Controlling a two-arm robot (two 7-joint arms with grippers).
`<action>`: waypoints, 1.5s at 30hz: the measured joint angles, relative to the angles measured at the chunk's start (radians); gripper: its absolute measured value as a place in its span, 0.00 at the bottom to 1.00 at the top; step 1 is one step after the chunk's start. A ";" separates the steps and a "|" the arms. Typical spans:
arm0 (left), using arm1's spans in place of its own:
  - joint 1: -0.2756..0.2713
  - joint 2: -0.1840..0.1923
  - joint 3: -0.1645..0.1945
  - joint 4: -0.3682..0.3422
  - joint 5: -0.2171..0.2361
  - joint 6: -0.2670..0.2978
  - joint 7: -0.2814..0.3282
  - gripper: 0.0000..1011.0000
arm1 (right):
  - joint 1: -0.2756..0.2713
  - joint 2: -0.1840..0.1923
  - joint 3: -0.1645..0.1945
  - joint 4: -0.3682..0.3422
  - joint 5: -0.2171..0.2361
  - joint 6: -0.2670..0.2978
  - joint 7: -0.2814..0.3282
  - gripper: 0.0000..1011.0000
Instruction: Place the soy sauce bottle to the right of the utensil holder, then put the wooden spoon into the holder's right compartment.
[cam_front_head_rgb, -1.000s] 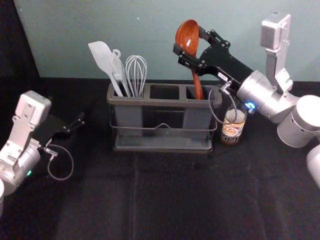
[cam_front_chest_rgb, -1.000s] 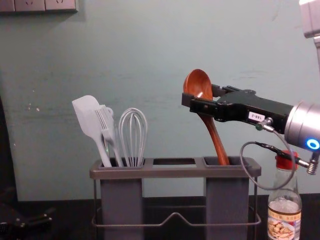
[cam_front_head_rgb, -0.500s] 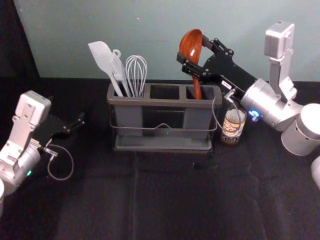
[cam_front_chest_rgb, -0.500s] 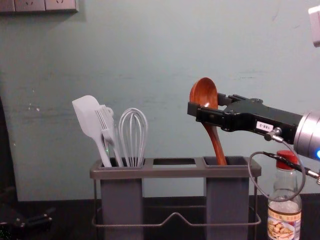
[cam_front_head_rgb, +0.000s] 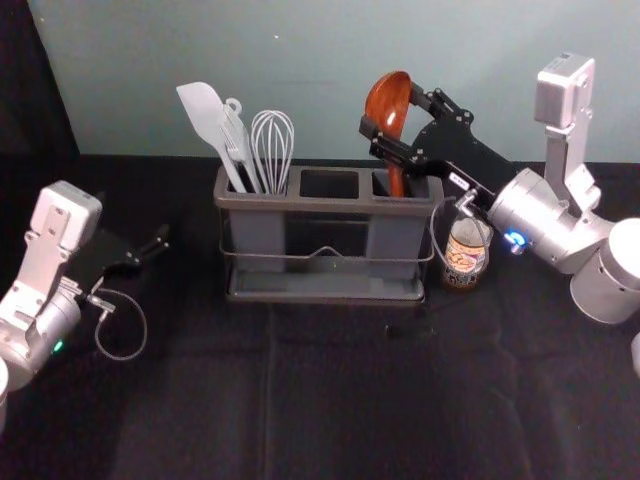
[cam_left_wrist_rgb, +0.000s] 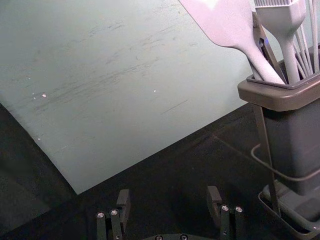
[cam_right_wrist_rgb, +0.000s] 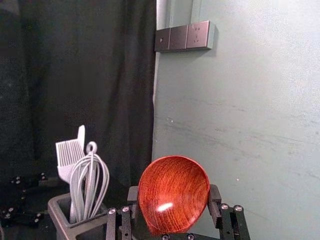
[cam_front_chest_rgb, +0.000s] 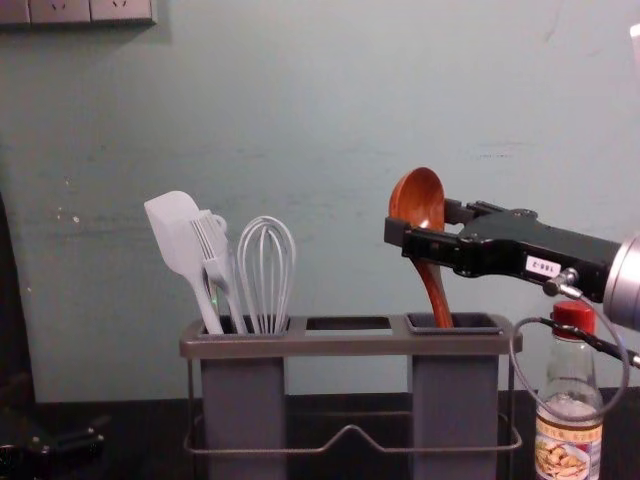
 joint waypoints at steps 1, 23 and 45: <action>0.000 0.000 0.000 0.000 0.000 0.000 0.000 0.99 | -0.002 0.001 0.000 -0.002 -0.001 0.000 0.000 0.83; 0.000 0.000 0.000 0.000 0.000 0.000 0.000 0.99 | -0.023 0.003 -0.009 0.014 -0.012 -0.001 -0.001 0.83; 0.000 0.000 0.000 0.000 0.000 0.000 0.000 0.99 | -0.024 0.003 -0.008 0.014 -0.010 -0.001 -0.001 0.95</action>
